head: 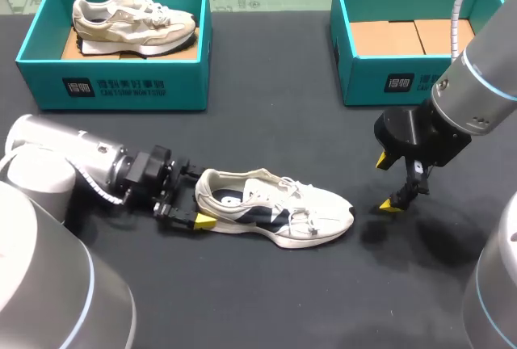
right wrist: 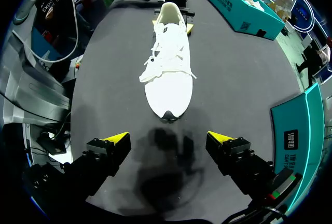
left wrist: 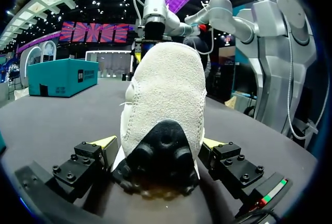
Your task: Take the shoe out of the shoebox, open the shoe tongue, remove and reinsert the insole, then place the shoe into the shoebox
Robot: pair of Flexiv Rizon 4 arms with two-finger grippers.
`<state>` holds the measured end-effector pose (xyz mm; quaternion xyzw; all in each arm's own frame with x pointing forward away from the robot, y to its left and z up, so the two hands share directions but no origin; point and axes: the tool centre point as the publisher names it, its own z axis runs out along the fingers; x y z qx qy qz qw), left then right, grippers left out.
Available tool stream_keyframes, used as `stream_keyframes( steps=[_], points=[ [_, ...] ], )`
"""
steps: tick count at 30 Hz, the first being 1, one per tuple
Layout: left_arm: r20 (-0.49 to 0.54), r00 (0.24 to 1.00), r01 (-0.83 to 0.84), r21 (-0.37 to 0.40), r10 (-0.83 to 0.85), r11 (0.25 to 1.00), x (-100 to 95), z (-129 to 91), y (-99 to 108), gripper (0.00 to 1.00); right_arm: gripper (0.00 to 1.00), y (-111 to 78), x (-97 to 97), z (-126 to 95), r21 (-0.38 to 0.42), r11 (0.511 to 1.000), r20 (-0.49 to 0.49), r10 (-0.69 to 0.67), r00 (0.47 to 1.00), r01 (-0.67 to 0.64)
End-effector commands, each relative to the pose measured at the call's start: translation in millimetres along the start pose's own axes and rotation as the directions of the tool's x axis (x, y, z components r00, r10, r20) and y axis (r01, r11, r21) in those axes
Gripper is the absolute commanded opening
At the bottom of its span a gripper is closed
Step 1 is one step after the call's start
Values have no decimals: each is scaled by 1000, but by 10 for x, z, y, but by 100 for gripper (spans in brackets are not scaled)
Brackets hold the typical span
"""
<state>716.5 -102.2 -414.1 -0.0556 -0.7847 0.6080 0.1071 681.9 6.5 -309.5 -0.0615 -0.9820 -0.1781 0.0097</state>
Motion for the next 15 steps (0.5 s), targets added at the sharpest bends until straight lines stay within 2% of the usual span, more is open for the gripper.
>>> stream_keyframes(
  steps=[1, 15],
  points=[
    [7, 1000, 1, -1, -1, 1000, -2, 86, 10, 100, 100, -2, 13, 6, 0, 1000, 3, 1, 1000, -1],
    [-3, 1000, -9, 26, 10, 1000, -44, 233, -14, 100, 100, -2, 13, 6, 0, 1000, 3, 1, 1000, -1]
  ],
)
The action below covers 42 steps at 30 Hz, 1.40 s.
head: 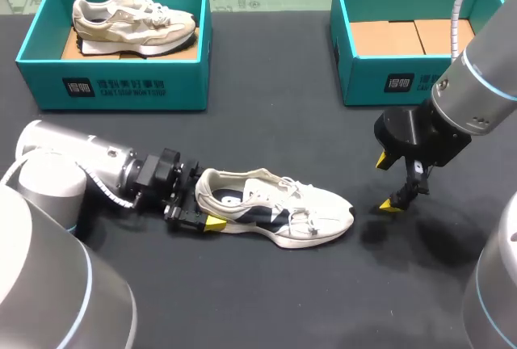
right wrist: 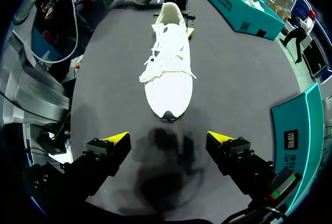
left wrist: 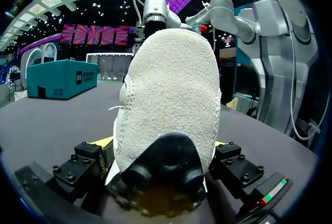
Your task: Take the shoe out of the shoebox, open the shoe tongue, remove and reinsert the insole, then place the shoe into the shoebox
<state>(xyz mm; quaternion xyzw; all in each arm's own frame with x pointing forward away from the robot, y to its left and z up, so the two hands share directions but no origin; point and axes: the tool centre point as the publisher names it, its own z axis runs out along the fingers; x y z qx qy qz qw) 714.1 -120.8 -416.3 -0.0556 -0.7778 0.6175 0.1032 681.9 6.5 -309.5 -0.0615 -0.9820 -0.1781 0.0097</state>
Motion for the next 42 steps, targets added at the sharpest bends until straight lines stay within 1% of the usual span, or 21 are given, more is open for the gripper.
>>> stream_keyframes(
  steps=[1, 7, 8, 9, 10, 11, 18, 24, 29, 42],
  points=[
    [-12, 1000, -4, 4, 4, 1000, -22, 55, 8, 100, 100, -2, 13, 6, 0, 1000, 3, 1, 1000, -1],
    [-20, 1000, -10, 4, 10, 1000, -11, 84, -9, 100, 100, -2, 13, 6, 0, 1000, 3, 1, 1000, -1],
    [-20, 1000, -10, 3, 10, 1000, -11, 89, -9, 98, 100, -2, 13, 6, 0, 1000, 3, 1, 1000, -1],
    [-19, 1000, -11, 3, 11, 1000, -9, 94, -8, 48, 100, -2, 13, 6, 0, 1000, 3, 1, 1000, -1],
    [-17, 1000, -13, 2, 13, 1000, -8, 98, -7, 9, 100, -2, 13, 6, 0, 1000, 3, 1, 1000, -1],
    [-17, 1000, -14, 2, 14, 1000, -7, 101, -5, 0, 100, -2, 13, 6, 0, 1000, 3, 1, 1000, -1],
    [5, 1000, -20, 10, 20, 1000, 38, 71, -3, 0, 100, -2, 13, 6, 0, 1000, 3, 1, 1000, -1],
    [91, 996, -11, 24, 8, 1000, 106, 33, -2, 0, 100, -2, 13, 6, 0, 1000, 3, 1, 1000, -1],
    [130, 991, 23, 34, -27, 999, 131, 31, 27, 0, 100, -2, 13, 6, 0, 1000, 3, 1, 1000, -1],
    [124, 992, 28, 27, -31, 999, 122, 0, 23, 0, 100, -2, 13, 6, 0, 1000, 3, 1, 1000, -1]
  ],
)
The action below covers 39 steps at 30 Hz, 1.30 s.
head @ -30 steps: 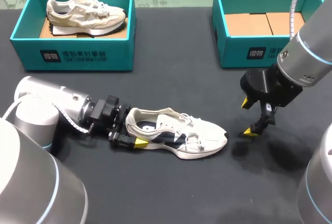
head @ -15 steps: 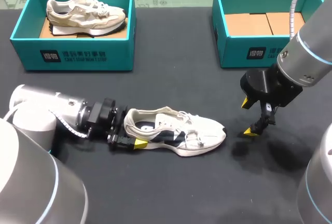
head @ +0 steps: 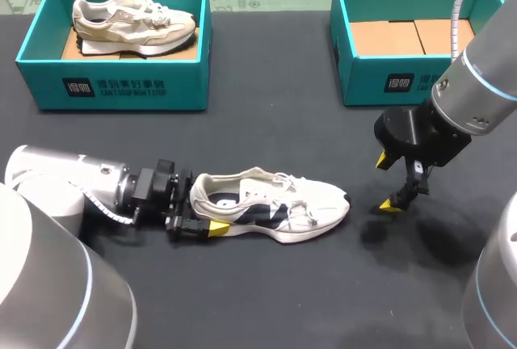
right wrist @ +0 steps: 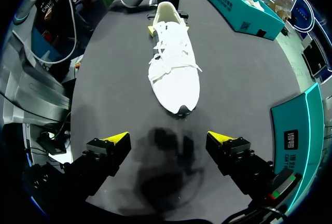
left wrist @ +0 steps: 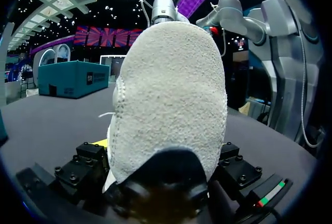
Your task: Take the shoe out of the shoebox, open the shoe tongue, remove and reinsert the insole, then place the shoe into the shoebox
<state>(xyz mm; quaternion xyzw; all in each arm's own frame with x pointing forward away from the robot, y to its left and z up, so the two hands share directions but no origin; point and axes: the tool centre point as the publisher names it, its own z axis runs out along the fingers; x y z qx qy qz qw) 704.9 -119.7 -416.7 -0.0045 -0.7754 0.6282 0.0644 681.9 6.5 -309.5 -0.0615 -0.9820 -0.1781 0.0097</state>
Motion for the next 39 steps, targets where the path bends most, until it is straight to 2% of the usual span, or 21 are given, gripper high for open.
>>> stream_keyframes(
  steps=[1, 10, 12, 16, 18, 21, 24, 25, 26, 27, 28, 38, 39],
  points=[
    [1, 1000, 0, -1, 0, 1000, 29, -16, 13, 0, 100, -2, 13, 6, 0, 1000, 3, 1, 1000, -1],
    [1, 1000, 0, -1, 0, 1000, 29, -16, 13, 0, 100, -2, 13, 6, 0, 1000, 3, 1, 1000, -1],
    [1, 1000, 0, -1, 0, 1000, 29, -16, 13, 0, 100, 114, -1, -85, 21, 999, 2, 30, 1000, -30],
    [1, 1000, 0, -1, 0, 1000, 29, -16, 13, 0, 100, 338, 47, -59, 69, 978, -26, 201, 979, -199],
    [1, 1000, 0, -1, 0, 1000, 29, -16, 13, 0, 100, 502, 107, -61, 56, 963, -6, 264, 965, -263],
    [1, 1000, 0, -1, 0, 1000, 29, -16, 13, 0, 100, 718, 195, -91, 41, 927, 27, 372, 928, -372],
    [1, 1000, 0, -1, 0, 1000, 29, -16, 13, 0, 100, 915, 286, -168, 34, 861, 96, 503, 859, -508],
    [1, 1000, 0, -1, 0, 1000, 29, -16, 13, 0, 100, 977, 322, -195, 21, 812, 123, 577, 807, -584],
    [1, 1000, 0, -1, 0, 1000, 29, -16, 13, 0, 100, 1024, 362, -216, 3, 736, 183, 665, 724, -677],
    [1, 1000, 0, -1, 0, 1000, 29, -16, 13, 0, 100, 1066, 428, -244, -64, 685, 246, 715, 654, -725],
    [1, 1000, 0, -1, 0, 1000, 29, -16, 13, 0, 100, 1120, 519, -262, -127, 683, 296, 718, 630, -719],
    [1, 1000, 0, -1, 0, 1000, 29, -16, 13, 0, 100, 1120, 519, -262, -127, 683, 296, 718, 630, -719],
    [1, 1000, 0, -1, 0, 1000, 29, -16, 13, 0, 100, 1239, 506, -236, -128, 657, 321, 736, 596, -743]
  ],
)
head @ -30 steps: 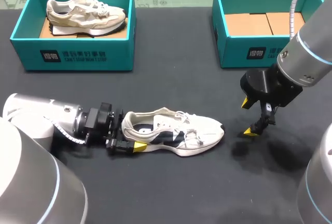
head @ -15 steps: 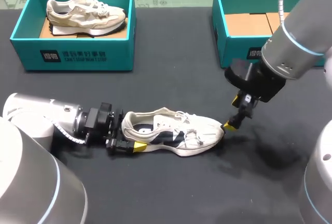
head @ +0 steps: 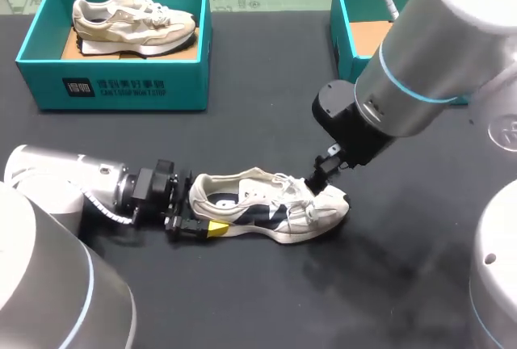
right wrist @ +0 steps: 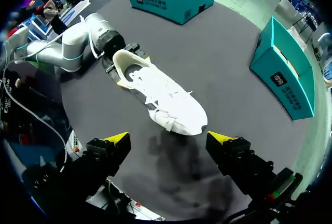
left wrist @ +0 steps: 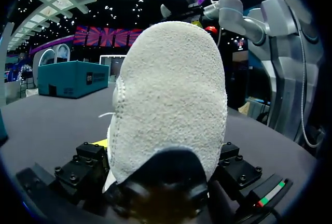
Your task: Take the shoe out of the shoebox, open the shoe tongue, remove and reinsert the insole, then place the shoe into the shoebox
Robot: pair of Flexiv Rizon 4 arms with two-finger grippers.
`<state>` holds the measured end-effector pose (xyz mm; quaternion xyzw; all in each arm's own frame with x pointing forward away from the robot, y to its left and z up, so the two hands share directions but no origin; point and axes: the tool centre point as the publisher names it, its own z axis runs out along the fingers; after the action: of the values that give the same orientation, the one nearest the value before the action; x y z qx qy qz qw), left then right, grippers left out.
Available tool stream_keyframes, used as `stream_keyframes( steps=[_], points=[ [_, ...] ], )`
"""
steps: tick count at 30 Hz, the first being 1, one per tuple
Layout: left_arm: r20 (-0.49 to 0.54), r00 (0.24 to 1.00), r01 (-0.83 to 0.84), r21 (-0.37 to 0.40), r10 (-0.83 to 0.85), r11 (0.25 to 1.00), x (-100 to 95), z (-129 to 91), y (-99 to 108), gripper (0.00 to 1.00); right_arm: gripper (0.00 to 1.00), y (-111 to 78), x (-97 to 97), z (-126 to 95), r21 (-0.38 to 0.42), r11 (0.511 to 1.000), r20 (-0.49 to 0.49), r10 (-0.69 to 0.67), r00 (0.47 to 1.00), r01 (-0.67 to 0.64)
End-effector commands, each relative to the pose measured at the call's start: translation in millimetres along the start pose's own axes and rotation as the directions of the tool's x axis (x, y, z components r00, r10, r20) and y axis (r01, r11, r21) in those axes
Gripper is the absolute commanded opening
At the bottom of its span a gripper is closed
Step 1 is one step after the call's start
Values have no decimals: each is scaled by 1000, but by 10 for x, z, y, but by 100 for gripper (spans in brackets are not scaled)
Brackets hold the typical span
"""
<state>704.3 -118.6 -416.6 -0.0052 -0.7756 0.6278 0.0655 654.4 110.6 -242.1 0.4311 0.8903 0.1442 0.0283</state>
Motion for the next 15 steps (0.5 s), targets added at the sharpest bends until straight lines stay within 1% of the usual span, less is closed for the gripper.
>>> stream_keyframes(
  steps=[1, 2, 4, 6, 8, 9, 10, 11, 15],
  points=[
    [3, 1000, 0, 0, 0, 1000, 22, -5, 11, 0, 100, 88, 192, 44, -5, 984, 171, 174, 970, -176],
    [3, 1000, 0, 0, 0, 1000, 22, -5, 11, 0, 100, 153, 244, 79, 16, 974, 190, 218, 957, -225],
    [3, 1000, 0, 0, 0, 1000, 22, -5, 11, 0, 100, 291, 328, 146, 53, 938, 206, 326, 923, -343],
    [3, 1000, 0, 0, 0, 1000, 22, -5, 11, 0, 100, 381, 375, 166, 74, 913, 214, 378, 901, -401],
    [3, 1000, 0, 0, 0, 1000, 22, -5, 11, 0, 100, 491, 421, 177, 112, 874, 233, 439, 868, -472],
    [3, 1000, 0, 0, 0, 1000, 22, -5, 11, 0, 100, 539, 439, 179, 105, 860, 227, 468, 854, -500],
    [3, 1000, 0, 0, 0, 1000, 22, -5, 11, 0, 100, 599, 465, 173, 119, 859, 232, 463, 856, -497],
    [3, 1000, 0, 0, 0, 1000, 22, -5, 11, 0, 100, 616, 481, 163, 129, 857, 246, 461, 853, -500],
    [3, 1000, 0, 0, 0, 1000, 22, -5, 11, 0, 100, 616, 481, 163, 129, 857, 246, 461, 853, -500]
  ],
)
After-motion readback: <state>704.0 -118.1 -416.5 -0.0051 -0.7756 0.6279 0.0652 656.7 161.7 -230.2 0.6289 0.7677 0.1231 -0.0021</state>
